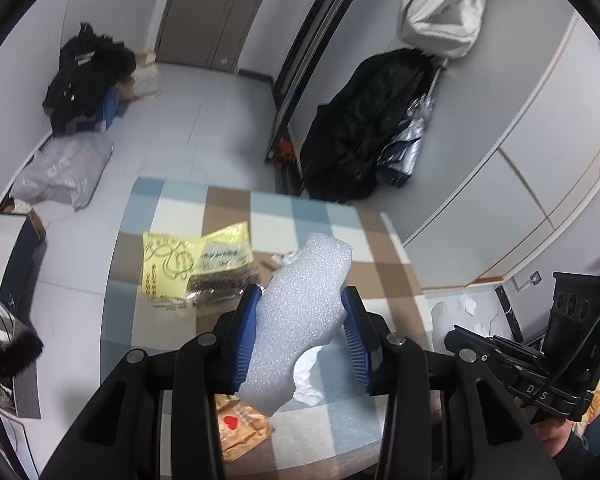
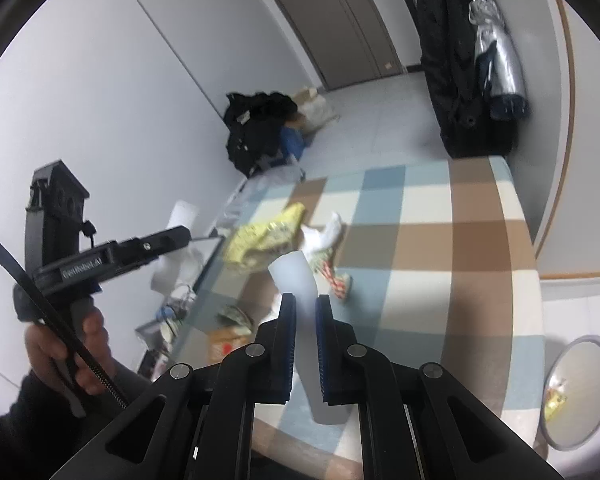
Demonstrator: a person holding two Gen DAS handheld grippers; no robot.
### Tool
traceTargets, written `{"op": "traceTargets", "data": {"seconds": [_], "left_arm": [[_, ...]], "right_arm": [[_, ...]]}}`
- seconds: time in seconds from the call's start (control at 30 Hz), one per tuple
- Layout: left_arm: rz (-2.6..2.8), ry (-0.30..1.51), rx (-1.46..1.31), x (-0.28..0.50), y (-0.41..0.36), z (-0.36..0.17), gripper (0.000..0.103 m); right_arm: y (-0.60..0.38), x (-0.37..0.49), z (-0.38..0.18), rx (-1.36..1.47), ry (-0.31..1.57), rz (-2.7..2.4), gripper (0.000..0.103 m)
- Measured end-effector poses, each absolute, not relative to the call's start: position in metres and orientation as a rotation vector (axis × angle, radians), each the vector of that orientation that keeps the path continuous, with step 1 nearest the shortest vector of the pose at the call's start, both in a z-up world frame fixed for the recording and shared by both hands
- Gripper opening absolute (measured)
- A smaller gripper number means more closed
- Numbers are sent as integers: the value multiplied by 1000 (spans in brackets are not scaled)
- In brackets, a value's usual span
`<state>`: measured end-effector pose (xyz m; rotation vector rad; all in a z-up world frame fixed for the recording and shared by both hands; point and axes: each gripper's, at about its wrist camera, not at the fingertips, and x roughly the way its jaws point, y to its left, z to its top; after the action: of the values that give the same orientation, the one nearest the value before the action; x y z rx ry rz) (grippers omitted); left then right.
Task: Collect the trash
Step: 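Lift the white foam sheet with the left gripper toward the bin, then carry the white foam sheet with the left gripper over the white bin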
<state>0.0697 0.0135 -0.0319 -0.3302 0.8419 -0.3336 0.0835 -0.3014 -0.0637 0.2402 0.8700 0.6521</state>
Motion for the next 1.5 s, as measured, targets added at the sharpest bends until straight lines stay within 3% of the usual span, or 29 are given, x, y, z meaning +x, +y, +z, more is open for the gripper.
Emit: {"op": "traceTargets", "data": {"seconds": [0.5, 0.93, 1.23, 1.5], "left_arm": [[-407, 726, -268, 53, -40, 24, 36], [-638, 726, -230, 54, -156, 64, 36], [-838, 784, -153, 66, -260, 57, 36], [-945, 937, -83, 88, -338, 12, 36]], "right_arm": [[-351, 52, 21, 291, 645, 670, 8], [-465, 29, 83, 287, 484, 540, 8], [-564, 20, 69, 349, 486, 331, 8], [-638, 24, 9, 461, 588, 160, 8]]}}
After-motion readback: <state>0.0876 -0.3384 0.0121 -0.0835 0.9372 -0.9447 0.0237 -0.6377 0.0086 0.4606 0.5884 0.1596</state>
